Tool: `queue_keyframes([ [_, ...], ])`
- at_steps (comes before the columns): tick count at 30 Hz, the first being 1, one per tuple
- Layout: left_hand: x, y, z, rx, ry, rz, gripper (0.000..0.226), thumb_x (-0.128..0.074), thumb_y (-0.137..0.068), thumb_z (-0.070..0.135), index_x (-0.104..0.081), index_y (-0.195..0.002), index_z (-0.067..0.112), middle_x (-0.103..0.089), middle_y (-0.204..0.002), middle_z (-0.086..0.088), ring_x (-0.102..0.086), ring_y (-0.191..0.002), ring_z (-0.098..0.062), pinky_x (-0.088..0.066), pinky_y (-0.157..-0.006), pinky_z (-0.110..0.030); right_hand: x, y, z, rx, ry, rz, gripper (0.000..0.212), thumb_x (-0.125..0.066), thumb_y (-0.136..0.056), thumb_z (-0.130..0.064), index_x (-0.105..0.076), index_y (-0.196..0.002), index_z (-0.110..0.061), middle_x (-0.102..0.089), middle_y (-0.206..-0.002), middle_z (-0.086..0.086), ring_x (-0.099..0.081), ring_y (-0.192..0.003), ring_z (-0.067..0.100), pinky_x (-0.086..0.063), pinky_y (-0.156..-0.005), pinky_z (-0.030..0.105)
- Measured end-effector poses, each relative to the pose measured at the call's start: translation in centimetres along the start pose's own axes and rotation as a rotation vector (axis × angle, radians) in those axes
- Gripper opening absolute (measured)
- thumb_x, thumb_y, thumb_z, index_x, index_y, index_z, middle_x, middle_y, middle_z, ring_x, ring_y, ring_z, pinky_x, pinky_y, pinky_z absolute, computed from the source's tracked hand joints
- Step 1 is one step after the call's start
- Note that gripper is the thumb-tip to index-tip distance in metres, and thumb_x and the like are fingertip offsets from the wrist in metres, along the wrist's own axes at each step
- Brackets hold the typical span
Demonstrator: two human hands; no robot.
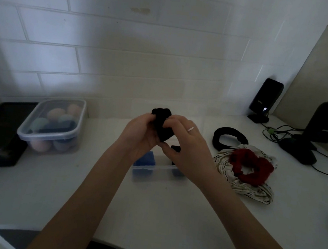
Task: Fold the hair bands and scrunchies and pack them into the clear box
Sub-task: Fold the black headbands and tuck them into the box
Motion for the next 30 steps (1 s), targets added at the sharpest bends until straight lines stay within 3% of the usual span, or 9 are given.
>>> queue_keyframes([
  [3, 0.1, 0.4, 0.6, 0.1, 0.041, -0.054, 0.038, -0.026, -0.092, 0.018, -0.058, -0.104, 0.001, -0.064, -0.092, -0.017, -0.07, -0.07, -0.022, -0.058, -0.062, -0.028, -0.1, 0.0, 0.3, -0.016, -0.019, 0.019, 0.034, -0.069, -0.081, -0.015, -0.056, -0.112, -0.013, -0.061, -0.116, 0.004, -0.058, -0.101, 0.024, -0.052, -0.077, 0.032],
  [6, 0.3, 0.6, 0.8, 0.122, -0.013, -0.087, 0.041, -0.029, -0.09, 0.012, -0.052, -0.121, 0.002, -0.06, -0.115, -0.022, -0.064, -0.102, -0.032, -0.053, -0.089, -0.035, 0.5, -0.4, 0.6, -0.195, -0.256, 0.053, 0.023, -0.063, -0.087, -0.013, -0.058, -0.109, -0.014, -0.062, -0.104, -0.002, -0.059, -0.095, 0.012, -0.054, -0.079, 0.025],
  [8, 0.5, 0.6, 0.9, 0.053, -0.262, -0.037, 0.037, -0.038, -0.087, 0.003, -0.058, -0.117, 0.013, -0.058, -0.121, -0.015, -0.058, -0.11, -0.028, -0.045, -0.1, -0.038, 1.2, -1.1, 1.0, -0.352, -0.461, 0.008, 0.014, -0.058, -0.091, -0.013, -0.057, -0.105, -0.017, -0.062, -0.098, -0.001, -0.061, -0.086, 0.008, -0.055, -0.071, 0.022],
  [11, 0.7, 0.9, 1.2, -0.1, -0.771, -0.066, 0.037, -0.065, -0.079, 0.003, -0.064, -0.108, 0.026, -0.067, -0.113, -0.001, -0.064, -0.107, -0.015, -0.05, -0.093, -0.032, 1.6, -1.9, 1.8, -0.435, -0.553, -0.176, 0.01, -0.051, -0.095, -0.015, -0.057, -0.103, -0.017, -0.062, -0.088, 0.001, -0.057, -0.063, -0.001, -0.048, -0.056, 0.017],
  [14, 0.7, 1.2, 1.1, -0.155, -0.865, 0.001, 0.039, -0.074, -0.075, 0.008, -0.064, -0.111, 0.019, -0.073, -0.091, 0.003, -0.071, -0.084, -0.009, -0.055, -0.077, -0.023, 1.1, -2.0, 2.0, -0.508, -0.604, -0.219, 0.017, -0.053, -0.095, -0.021, -0.047, -0.111, -0.019, -0.06, -0.076, 0.003, -0.051, -0.054, 0.004, -0.043, -0.055, 0.023],
  [18, 0.5, 1.1, 1.1, -0.19, -0.882, 0.109, 0.025, -0.077, -0.073, 0.014, -0.066, -0.091, 0.025, -0.071, -0.074, -0.001, -0.071, -0.066, -0.01, -0.056, -0.064, -0.021, 0.7, -1.9, 1.9, -0.656, -0.752, -0.194, 0.03, -0.063, -0.089, -0.023, -0.046, -0.112, -0.018, -0.069, -0.091, 0.004, -0.064, -0.068, 0.003, -0.052, -0.065, 0.019],
  [21, 0.8, 1.2, 0.6, -0.174, -0.956, 0.14, 0.03, -0.08, -0.069, 0.022, -0.064, -0.095, 0.023, -0.07, -0.066, 0.001, -0.07, -0.059, -0.008, -0.054, -0.059, -0.02, 0.3, -1.8, 2.0, -0.758, -0.855, -0.184, 0.021, -0.064, -0.089, -0.02, -0.053, -0.105, -0.012, -0.071, -0.095, 0.009, -0.069, -0.084, 0.017, -0.058, -0.078, 0.028],
  [26, 1.3, 1.9, 0.3, -0.238, -1.235, 0.186, 0.034, -0.071, -0.076, 0.041, -0.061, -0.104, 0.024, -0.071, -0.066, 0.001, -0.067, -0.059, -0.008, -0.055, -0.065, -0.027, -0.5, -1.9, 2.1, -0.697, -0.601, -0.214, 0.016, -0.068, -0.085, -0.02, -0.062, -0.097, -0.012, -0.068, -0.098, 0.008, -0.068, -0.081, 0.017, -0.056, -0.061, 0.023],
  [30, 2.0, 2.0, 0.2, -0.369, -1.431, 0.22, 0.021, -0.065, -0.081, 0.04, -0.065, -0.095, 0.025, -0.069, -0.073, 0.005, -0.063, -0.069, -0.008, -0.053, -0.068, -0.03, -1.3, -2.0, 2.2, -0.571, -0.335, -0.34, 0.018, -0.072, -0.08, -0.023, -0.07, -0.096, -0.016, -0.068, -0.097, 0.0, -0.061, -0.084, 0.011, -0.051, -0.074, 0.026],
])
Point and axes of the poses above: each hand's wrist, its own y-axis away from the middle knuckle, its own x-axis out of the back of the hand, z = x × y, the point moved 1 cm from there along -y, towards the middle knuckle
